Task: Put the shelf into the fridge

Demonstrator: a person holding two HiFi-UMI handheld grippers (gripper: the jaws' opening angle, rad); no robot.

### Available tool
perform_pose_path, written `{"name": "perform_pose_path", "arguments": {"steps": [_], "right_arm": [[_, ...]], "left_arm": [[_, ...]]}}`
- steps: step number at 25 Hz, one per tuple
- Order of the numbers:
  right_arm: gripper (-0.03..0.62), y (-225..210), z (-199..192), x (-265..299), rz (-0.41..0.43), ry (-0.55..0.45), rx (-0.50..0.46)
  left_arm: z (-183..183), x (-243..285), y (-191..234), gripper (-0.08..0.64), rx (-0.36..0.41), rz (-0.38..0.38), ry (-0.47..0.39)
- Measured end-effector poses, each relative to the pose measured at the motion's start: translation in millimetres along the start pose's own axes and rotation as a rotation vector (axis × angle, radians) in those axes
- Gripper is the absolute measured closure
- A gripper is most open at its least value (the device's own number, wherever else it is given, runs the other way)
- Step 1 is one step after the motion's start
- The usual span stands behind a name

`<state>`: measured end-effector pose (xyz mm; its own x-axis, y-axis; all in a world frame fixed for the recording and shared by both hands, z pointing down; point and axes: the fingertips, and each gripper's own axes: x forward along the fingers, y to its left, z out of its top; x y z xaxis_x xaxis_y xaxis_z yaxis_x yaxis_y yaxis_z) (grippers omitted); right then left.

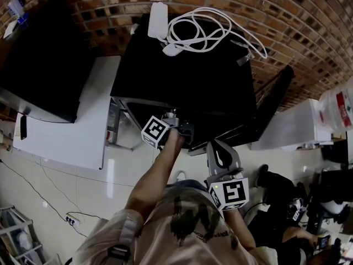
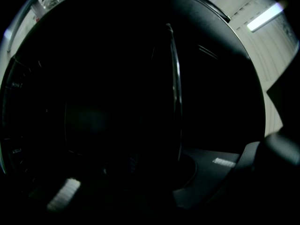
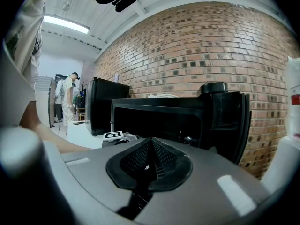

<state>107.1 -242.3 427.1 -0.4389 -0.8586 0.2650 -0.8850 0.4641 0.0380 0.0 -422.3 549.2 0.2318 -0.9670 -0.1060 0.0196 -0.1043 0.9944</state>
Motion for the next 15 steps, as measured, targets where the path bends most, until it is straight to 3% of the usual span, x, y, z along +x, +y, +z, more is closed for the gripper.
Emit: {"name": "perform_pose_path", "arguments": {"steps": [6,9,15], "right_arm": [[0.592,1.2,-1.7,0.3,0.003,0.004,0.009],[0.592,2.1,-3.3,-0.6,0.002,0.003,0.009],[0.592,1.9,-1.9,-3.4,0.002,-0.002,0.012]], "left_arm": [[0.1,1.1,-0.4,0.542,-0.008,-0.017,-0.001],[0.0,2.1,-0.5,0.479,-0.023,-0.039,0.002],[-0.9,-5.3,6.1,0.472,-0.013,-0.024,0.002]]}}
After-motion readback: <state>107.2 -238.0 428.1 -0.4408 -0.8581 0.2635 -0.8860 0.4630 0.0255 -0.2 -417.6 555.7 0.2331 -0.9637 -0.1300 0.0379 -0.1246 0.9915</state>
